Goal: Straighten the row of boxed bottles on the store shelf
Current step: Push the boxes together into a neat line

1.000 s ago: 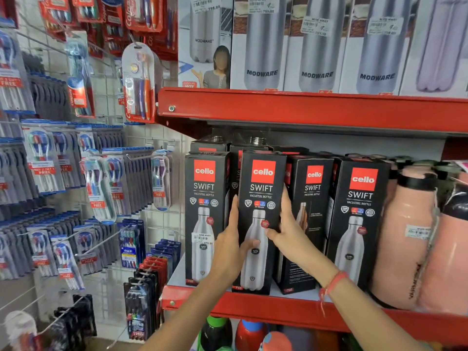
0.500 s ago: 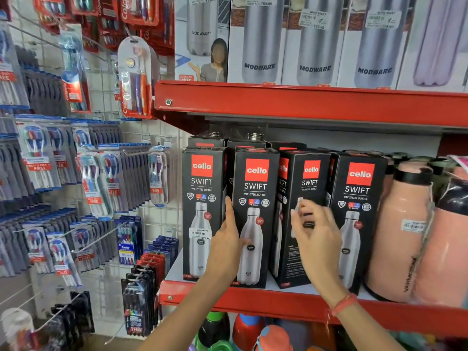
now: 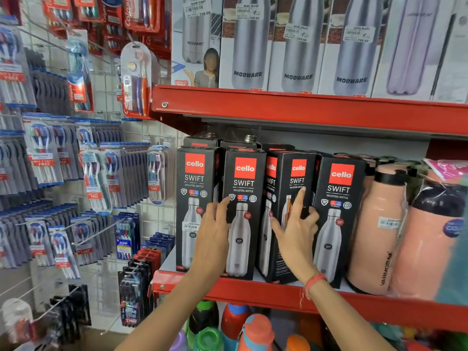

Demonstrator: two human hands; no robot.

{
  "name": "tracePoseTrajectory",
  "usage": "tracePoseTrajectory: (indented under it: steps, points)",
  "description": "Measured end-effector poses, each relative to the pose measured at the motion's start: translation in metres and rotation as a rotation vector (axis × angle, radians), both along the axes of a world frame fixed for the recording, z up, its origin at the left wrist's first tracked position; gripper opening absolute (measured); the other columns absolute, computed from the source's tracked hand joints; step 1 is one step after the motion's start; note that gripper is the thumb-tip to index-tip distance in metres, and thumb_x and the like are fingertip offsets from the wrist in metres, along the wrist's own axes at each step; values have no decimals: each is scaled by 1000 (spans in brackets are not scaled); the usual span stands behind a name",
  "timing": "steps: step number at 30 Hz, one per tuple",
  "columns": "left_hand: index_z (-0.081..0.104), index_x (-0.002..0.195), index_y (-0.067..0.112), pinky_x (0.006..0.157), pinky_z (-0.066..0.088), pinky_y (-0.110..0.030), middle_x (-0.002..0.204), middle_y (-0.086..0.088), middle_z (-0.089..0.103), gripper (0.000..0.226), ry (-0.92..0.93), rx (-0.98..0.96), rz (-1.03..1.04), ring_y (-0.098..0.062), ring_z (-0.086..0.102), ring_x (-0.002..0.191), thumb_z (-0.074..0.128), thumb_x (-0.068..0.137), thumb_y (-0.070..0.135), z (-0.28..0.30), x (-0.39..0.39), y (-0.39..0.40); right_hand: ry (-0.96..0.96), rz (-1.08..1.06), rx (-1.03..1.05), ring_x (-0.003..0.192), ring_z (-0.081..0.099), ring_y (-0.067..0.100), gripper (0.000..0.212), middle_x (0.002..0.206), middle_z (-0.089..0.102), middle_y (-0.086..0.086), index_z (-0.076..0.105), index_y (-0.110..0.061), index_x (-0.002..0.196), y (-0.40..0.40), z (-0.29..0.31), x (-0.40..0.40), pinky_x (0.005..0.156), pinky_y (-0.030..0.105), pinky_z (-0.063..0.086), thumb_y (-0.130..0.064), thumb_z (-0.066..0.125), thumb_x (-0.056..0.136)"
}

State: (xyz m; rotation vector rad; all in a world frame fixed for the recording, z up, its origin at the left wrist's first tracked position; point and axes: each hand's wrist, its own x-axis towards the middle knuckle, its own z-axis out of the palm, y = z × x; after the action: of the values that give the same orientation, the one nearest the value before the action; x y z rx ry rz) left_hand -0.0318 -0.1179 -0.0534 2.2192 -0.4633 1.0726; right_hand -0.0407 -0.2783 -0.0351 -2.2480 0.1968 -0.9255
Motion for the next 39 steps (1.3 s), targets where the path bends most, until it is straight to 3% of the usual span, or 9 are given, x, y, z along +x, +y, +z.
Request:
tracePoseTrajectory:
  steps: [6, 10, 15, 18, 22, 26, 30, 32, 39]
  points:
    - [47, 135, 19, 89, 56, -37, 116, -3, 60, 55, 73, -208, -317, -15, 58, 105, 64, 87, -1, 17, -24, -19, -150, 146, 46, 138, 28, 32, 97, 153, 14, 21, -11, -42, 148, -33, 15, -46, 104, 31, 27, -32, 64, 88]
    - [35, 144, 27, 97, 51, -30, 132, 3, 54, 77, 237, -262, -508, -8, 52, 118, 76, 80, 18, 28, -43, -50, -108, 326, 99, 130, 30, 8, 102, 140, 33, -2, -5, -48, 148, -74, 31, -84, 102, 23, 27, -37, 71, 81]
    - [9, 135, 56, 83, 42, -1, 133, 21, 48, 99, 393, -213, -721, 15, 52, 108, 77, 78, 11, 37, -48, -46, 14, 628, 286, 137, 36, 9, 99, 144, 37, -27, 15, -68, 137, -83, 34, -96, 106, 52, 43, -39, 80, 68]
    - [6, 143, 50, 87, 46, -5, 128, 33, 49, 104, 361, -244, -749, 15, 53, 114, 74, 80, 2, 36, -53, -48, 54, 742, 285, 131, 44, 0, 98, 131, 45, -43, 15, -60, 142, -90, 38, -93, 92, 35, 56, -25, 76, 74]
    - [3, 149, 46, 104, 47, -27, 138, 15, 56, 109, 289, -306, -642, 1, 55, 122, 72, 80, -3, 32, -44, -66, 99, 759, 214, 116, 59, -3, 94, 132, 56, -26, 11, -48, 149, -92, 52, -72, 76, 20, 56, -6, 67, 86]
    - [-1, 146, 53, 107, 43, -34, 142, 15, 52, 111, 280, -313, -513, -3, 52, 125, 70, 80, -3, 28, -19, -86, 46, 588, 138, 121, 57, 7, 97, 133, 55, -16, 4, -42, 151, -81, 50, -38, 104, 38, 45, 2, 61, 86]
    - [-7, 149, 38, 84, 33, 0, 137, 4, 56, 108, 319, -253, -382, -11, 60, 104, 67, 82, -5, 17, -6, -103, 37, 480, 194, 119, 48, 12, 90, 128, 45, -13, -2, -30, 152, -69, 36, -17, 95, 25, 37, 6, 49, 88]
    - [-13, 143, 44, 74, 36, -6, 134, 2, 60, 110, 322, -231, -338, -12, 62, 93, 64, 83, -6, 8, 0, -108, 32, 466, 216, 119, 43, 7, 87, 128, 41, -14, -1, -28, 152, -66, 29, -12, 93, 20, 32, 5, 47, 88]
    - [-31, 135, 48, 95, 49, -44, 145, -16, 46, 104, 368, -162, -247, -33, 59, 112, 54, 92, 6, 3, 14, -112, 61, 454, 235, 133, 38, 12, 93, 152, 33, -1, -11, -28, 151, -59, 28, 1, 98, 19, 30, 0, 52, 89]
